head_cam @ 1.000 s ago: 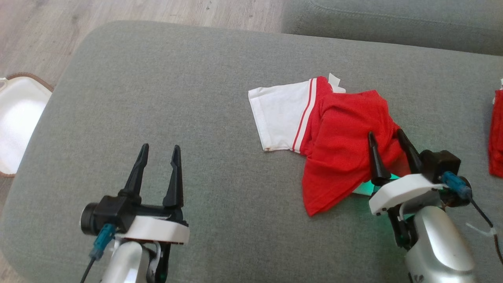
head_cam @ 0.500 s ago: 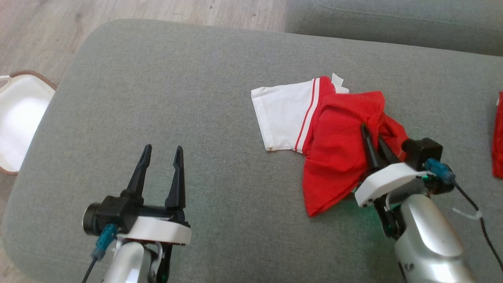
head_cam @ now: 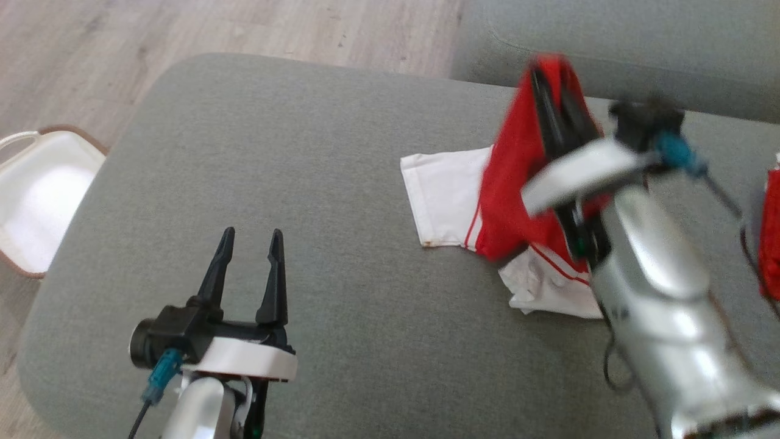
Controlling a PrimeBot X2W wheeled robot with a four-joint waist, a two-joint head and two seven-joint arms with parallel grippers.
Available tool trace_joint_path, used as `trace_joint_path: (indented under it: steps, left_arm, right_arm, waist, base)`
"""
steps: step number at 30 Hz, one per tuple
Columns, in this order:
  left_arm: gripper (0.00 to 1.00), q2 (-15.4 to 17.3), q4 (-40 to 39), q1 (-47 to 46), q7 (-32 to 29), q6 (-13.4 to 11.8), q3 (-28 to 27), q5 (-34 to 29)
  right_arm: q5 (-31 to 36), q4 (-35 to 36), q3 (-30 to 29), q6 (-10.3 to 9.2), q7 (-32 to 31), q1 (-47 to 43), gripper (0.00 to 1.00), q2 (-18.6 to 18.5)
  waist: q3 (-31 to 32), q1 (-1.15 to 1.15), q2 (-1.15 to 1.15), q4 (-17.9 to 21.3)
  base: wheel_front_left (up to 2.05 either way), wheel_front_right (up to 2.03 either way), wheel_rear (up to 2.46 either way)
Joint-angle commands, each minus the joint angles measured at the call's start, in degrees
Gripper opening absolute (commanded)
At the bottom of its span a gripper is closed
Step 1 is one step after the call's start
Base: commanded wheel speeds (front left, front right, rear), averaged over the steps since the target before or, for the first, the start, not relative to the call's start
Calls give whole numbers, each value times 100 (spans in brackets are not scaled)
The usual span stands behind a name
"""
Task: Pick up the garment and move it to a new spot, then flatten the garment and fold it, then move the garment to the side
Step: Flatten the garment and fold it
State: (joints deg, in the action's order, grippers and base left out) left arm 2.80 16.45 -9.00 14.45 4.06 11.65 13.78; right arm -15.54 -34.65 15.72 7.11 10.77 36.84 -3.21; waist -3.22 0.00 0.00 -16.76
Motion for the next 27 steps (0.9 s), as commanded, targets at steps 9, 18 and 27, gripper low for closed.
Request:
trace_joint_path:
  steps: [9, 18, 27]
  left_arm:
    - [100, 8, -108, 2, 55, -49, -84, 112]
    - [100, 8, -239, 101, 55, -78, -339, 70]
    - [100, 8, -303, -43, 55, -69, -252, 102]
  right_arm:
    - [-1582, -19, 814, 37, 383, 2672, 0, 34]
    - [-1124, -576, -755, 37, 421, 2813, 0, 34]
    - [-132, -2239, -1682, 37, 385, 774, 0, -455]
  waist:
    - [308, 0, 0, -345]
    - [234, 0, 0, -31]
    - [-36, 0, 0, 381]
  base:
    - [0, 0, 0]
    - [0, 0, 0]
    - [0, 0, 0]
